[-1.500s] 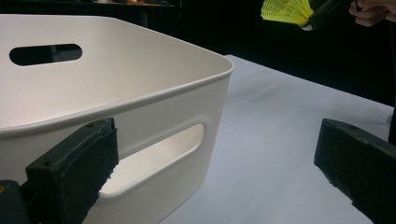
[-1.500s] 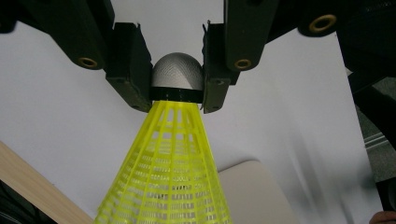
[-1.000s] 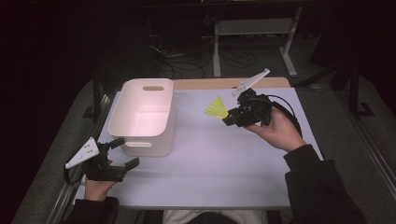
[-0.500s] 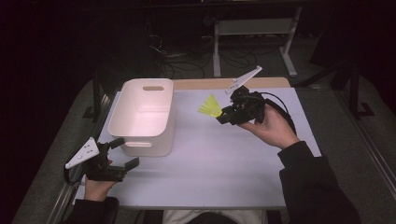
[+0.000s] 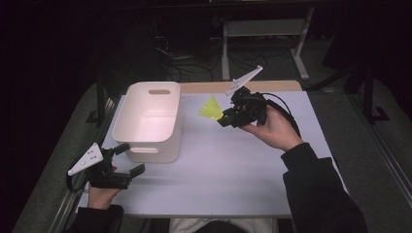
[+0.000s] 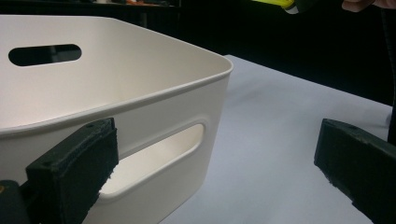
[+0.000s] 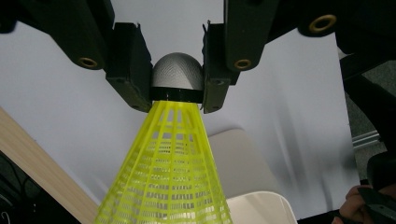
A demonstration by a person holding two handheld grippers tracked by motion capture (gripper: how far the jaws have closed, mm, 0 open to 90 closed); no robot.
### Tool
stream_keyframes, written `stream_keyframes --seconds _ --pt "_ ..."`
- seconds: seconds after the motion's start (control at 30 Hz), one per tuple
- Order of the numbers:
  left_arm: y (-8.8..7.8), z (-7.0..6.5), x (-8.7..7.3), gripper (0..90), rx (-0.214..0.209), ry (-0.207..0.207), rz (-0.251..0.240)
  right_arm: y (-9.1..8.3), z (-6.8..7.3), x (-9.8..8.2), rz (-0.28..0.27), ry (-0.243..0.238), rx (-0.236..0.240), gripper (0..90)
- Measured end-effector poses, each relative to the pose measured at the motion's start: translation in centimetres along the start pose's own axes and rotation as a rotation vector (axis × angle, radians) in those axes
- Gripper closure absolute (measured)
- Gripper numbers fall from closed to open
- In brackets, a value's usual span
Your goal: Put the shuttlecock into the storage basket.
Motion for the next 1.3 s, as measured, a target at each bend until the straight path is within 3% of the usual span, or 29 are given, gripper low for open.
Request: stream_keyframes --seconds 1.3 --pt "-0.1 0.0 0.0 0.0 -0.004 0.003 0.001 1.9 0.7 4.2 -0.016 -0.036 0.032 63.2"
Point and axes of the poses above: each handheld gripper's, and its own axes: y roughly forward along the jaws, x roughly out of its top, z roughly to its left, the point moved 3 cm from there along y, roughly forward along the jaws, and after that the axes turned 6 degrees about y, right-handed, at the moved point
